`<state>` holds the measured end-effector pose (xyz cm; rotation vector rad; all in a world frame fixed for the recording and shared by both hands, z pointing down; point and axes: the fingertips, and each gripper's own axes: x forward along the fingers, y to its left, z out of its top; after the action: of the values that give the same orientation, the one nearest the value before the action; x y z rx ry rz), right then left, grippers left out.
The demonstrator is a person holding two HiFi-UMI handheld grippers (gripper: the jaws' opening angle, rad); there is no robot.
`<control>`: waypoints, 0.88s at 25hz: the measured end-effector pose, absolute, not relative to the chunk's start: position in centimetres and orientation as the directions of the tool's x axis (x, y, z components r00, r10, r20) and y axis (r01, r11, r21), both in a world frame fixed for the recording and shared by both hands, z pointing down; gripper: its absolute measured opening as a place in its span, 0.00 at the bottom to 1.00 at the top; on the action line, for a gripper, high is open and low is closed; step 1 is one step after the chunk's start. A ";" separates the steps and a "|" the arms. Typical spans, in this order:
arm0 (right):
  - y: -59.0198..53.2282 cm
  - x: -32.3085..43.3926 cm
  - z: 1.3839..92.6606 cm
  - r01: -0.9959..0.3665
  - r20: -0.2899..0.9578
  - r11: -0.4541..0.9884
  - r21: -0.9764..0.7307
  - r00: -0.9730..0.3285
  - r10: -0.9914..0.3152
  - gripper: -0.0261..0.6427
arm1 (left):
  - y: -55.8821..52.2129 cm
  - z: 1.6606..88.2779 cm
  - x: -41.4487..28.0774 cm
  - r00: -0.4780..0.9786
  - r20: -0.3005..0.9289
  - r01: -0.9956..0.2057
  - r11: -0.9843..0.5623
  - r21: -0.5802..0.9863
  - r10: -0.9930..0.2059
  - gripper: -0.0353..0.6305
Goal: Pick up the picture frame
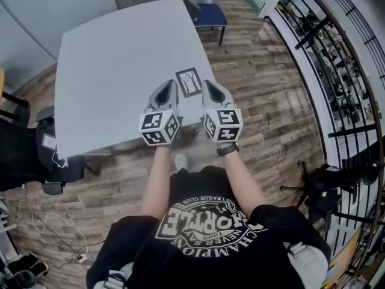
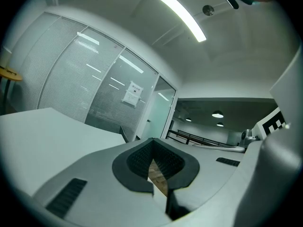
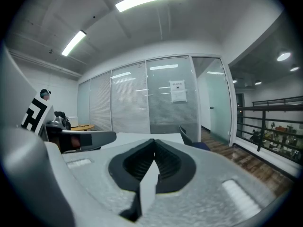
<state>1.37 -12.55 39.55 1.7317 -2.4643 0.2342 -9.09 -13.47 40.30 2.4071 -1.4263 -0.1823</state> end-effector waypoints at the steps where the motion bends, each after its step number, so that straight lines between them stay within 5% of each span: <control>1: -13.0 1.2 39.9 -0.943 0.193 0.327 -0.057 -0.332 -0.923 0.04 | -14.1 40.7 -9.2 0.499 0.068 -0.822 -0.446 0.355 -0.864 0.06; 22: -26.3 4.2 44.1 -0.932 0.291 0.356 -0.065 -0.359 -0.887 0.04 | -26.4 45.2 -7.3 0.505 0.149 -0.831 -0.432 0.351 -0.850 0.06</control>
<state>4.19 -26.26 44.15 1.6425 -2.4107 0.3247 -7.25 -26.39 45.19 2.3737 -1.3940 -0.0713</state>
